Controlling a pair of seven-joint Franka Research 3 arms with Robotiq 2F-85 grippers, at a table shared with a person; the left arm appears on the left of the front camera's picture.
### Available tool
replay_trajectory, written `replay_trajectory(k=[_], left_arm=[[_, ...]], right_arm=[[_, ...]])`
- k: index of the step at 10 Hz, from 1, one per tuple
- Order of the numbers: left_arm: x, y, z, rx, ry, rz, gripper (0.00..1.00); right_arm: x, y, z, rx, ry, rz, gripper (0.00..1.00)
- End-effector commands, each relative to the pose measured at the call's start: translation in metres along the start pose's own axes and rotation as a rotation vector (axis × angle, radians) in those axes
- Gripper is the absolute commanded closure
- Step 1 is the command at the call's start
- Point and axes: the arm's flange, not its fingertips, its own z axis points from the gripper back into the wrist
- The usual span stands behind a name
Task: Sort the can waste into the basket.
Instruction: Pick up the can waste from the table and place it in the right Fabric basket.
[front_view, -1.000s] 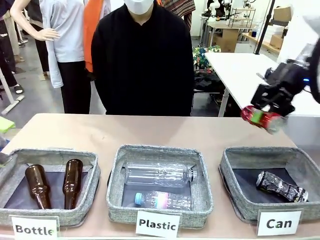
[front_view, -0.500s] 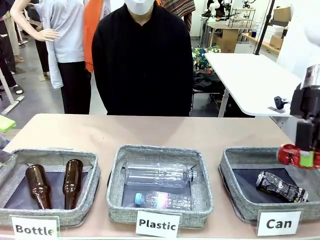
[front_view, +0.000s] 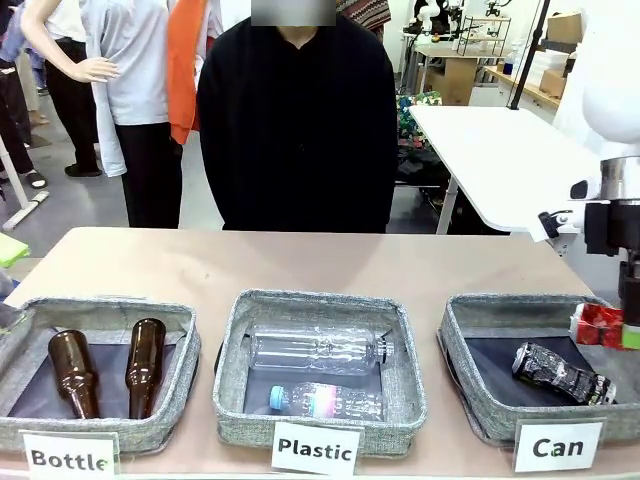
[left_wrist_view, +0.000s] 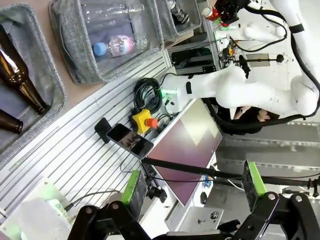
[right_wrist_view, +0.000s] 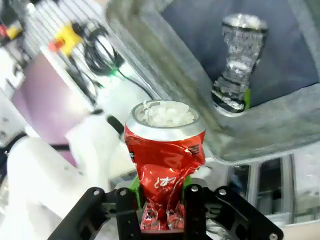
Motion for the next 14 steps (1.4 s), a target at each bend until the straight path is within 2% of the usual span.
replay_trajectory(k=[1, 2, 6, 10, 11, 12, 13, 14], left_arm=[[-0.004, 0.001, 0.001, -0.009, 0.006, 0.019, 0.00], [-0.004, 0.001, 0.001, -0.009, 0.006, 0.019, 0.00], [-0.004, 0.001, 0.001, -0.009, 0.006, 0.019, 0.00], [-0.004, 0.001, 0.001, -0.009, 0.006, 0.019, 0.00], [-0.004, 0.001, 0.001, -0.009, 0.006, 0.019, 0.00], [-0.004, 0.001, 0.001, -0.009, 0.006, 0.019, 0.00], [-0.004, 0.001, 0.001, -0.009, 0.006, 0.019, 0.00], [-0.004, 0.001, 0.001, -0.009, 0.006, 0.019, 0.00]], right_arm=[[-0.014, -0.007, -0.005, -0.068, 0.039, 0.151, 1.00], [-0.018, -0.008, -0.004, -0.086, 0.034, 0.188, 1.00], [-0.016, -0.005, 0.000, -0.133, -0.141, 0.190, 1.00], [-0.018, -0.008, 0.012, -0.123, -0.161, 0.170, 1.00], [-0.018, -0.010, 0.015, -0.116, -0.175, 0.166, 0.35], [-0.018, -0.010, 0.017, -0.122, -0.176, 0.165, 0.16], [-0.019, -0.011, 0.018, -0.118, -0.178, 0.154, 0.00], [-0.020, -0.012, 0.020, -0.114, -0.182, 0.150, 0.00]])
